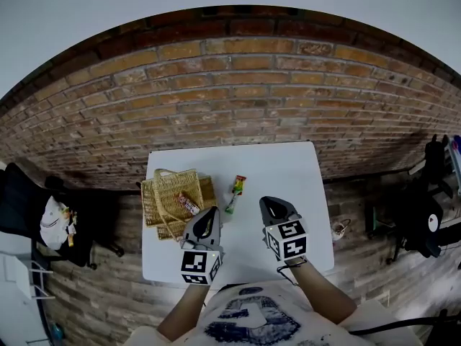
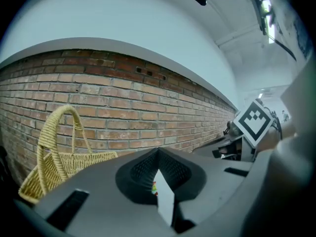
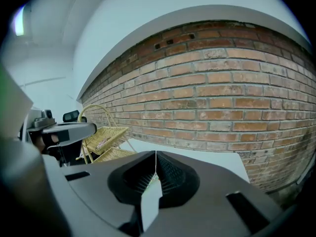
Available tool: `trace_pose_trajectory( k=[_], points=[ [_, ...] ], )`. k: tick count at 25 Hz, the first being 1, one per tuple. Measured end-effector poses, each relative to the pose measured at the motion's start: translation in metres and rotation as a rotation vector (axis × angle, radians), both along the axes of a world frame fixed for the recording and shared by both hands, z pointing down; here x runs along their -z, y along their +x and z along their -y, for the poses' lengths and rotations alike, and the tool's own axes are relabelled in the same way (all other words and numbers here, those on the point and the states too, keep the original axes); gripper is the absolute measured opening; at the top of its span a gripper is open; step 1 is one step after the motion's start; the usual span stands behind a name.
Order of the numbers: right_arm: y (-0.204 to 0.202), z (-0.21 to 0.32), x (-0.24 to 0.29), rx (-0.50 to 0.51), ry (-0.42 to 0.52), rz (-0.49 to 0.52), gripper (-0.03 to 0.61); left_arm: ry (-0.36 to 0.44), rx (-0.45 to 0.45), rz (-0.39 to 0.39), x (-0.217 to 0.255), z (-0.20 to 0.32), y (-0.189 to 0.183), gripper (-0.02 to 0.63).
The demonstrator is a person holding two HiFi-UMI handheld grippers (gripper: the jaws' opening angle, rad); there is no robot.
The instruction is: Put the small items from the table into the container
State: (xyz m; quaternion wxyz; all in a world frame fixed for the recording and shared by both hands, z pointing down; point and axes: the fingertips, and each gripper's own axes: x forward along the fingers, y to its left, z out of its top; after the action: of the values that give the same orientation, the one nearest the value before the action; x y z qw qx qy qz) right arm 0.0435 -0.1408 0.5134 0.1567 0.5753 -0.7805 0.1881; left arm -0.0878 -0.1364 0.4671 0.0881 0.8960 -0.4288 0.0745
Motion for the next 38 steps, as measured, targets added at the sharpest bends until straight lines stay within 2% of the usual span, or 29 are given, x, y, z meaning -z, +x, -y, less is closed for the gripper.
trace_pose_trajectory(
  k=[13,24,27,38],
  points=[
    [-0.018,0.042,-0.059,0.109,-0.136,0.028,0.023,-0.056,0.073,0.023,-0.028,0.018,0.006,0.048],
    [-0.029,0.062,-0.108,0.105,-0.231,0.04,0.026,-0.098,0.094,0.05,-0.033,0.031,0.012,0.048],
    [-0.033,0.065,-0.121,0.11,-0.26,0.05,0.069,-0.114,0.095,0.041,-0.032,0.032,0.012,0.048],
    [-0.048,0.074,-0.16,0.112,-0.344,0.041,0.152,-0.149,0.105,0.064,-0.035,0.036,0.011,0.048]
  ],
)
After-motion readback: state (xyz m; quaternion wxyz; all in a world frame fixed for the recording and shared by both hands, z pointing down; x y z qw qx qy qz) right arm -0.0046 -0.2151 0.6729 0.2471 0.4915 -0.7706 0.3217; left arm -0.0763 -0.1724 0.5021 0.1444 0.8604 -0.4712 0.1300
